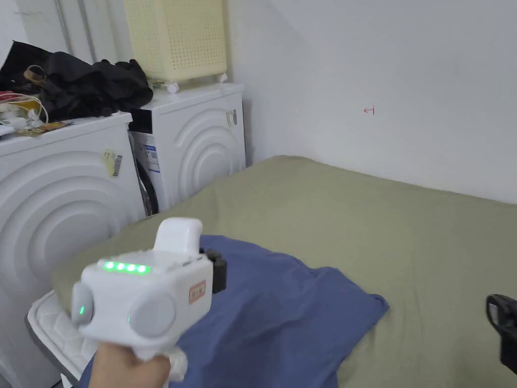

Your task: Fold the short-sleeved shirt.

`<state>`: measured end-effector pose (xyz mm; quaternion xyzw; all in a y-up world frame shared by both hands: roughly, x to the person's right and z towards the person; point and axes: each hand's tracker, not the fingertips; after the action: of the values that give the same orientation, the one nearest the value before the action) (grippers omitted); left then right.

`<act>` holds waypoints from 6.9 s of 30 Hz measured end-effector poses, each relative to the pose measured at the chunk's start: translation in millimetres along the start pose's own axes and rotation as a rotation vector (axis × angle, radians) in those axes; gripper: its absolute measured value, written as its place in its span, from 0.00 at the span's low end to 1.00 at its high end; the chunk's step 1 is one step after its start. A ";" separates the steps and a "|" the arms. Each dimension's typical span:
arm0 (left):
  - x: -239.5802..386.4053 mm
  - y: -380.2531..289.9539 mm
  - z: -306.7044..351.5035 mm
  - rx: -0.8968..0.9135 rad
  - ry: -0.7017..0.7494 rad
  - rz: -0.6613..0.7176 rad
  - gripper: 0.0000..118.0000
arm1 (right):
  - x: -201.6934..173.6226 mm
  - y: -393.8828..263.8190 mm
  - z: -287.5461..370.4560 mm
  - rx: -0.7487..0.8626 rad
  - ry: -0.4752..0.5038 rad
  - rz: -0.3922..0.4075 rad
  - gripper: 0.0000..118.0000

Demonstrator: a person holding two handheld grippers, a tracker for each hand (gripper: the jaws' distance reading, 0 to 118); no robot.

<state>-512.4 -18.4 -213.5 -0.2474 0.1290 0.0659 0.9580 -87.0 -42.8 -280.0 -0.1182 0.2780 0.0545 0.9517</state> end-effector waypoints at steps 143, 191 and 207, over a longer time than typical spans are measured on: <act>214.6 -27.5 -161.1 -0.400 -0.458 -0.020 0.05 | 269.7 -96.9 101.2 -0.365 -0.417 -0.309 0.06; 202.8 158.1 -169.3 -0.052 -0.425 -0.012 0.05 | 352.4 61.7 15.8 -0.029 -0.426 -0.272 0.06; 138.5 -73.0 -91.6 -0.311 -0.498 0.024 0.05 | 274.9 -103.2 122.6 -0.245 -0.385 -0.405 0.06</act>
<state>-385.6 -118.2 -296.3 -0.3661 -0.1188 0.1550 0.9099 224.5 -100.7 -308.7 -0.2728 0.0548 -0.0815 0.9571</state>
